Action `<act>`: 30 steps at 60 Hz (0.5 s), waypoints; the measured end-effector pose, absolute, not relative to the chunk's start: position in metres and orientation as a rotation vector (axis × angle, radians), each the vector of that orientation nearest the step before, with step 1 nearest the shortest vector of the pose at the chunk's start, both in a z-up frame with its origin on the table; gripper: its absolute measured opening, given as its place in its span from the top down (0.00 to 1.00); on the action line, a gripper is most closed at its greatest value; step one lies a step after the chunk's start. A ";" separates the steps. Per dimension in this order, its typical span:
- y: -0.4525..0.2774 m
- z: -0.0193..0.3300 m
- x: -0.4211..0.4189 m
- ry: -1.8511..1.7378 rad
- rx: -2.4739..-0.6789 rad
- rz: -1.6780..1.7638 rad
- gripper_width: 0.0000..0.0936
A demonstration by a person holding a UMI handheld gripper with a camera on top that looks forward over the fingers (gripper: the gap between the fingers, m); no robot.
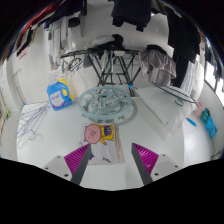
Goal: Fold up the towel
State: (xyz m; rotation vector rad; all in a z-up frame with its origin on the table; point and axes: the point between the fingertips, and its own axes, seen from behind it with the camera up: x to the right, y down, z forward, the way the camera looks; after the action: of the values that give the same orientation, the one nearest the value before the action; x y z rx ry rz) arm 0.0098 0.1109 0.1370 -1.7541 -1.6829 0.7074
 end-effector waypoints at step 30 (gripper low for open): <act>0.113 0.207 0.136 -1.667 -1.752 0.695 0.08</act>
State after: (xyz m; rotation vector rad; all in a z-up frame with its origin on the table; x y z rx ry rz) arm 0.1357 0.1128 0.2074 -1.7516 -1.6674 0.6953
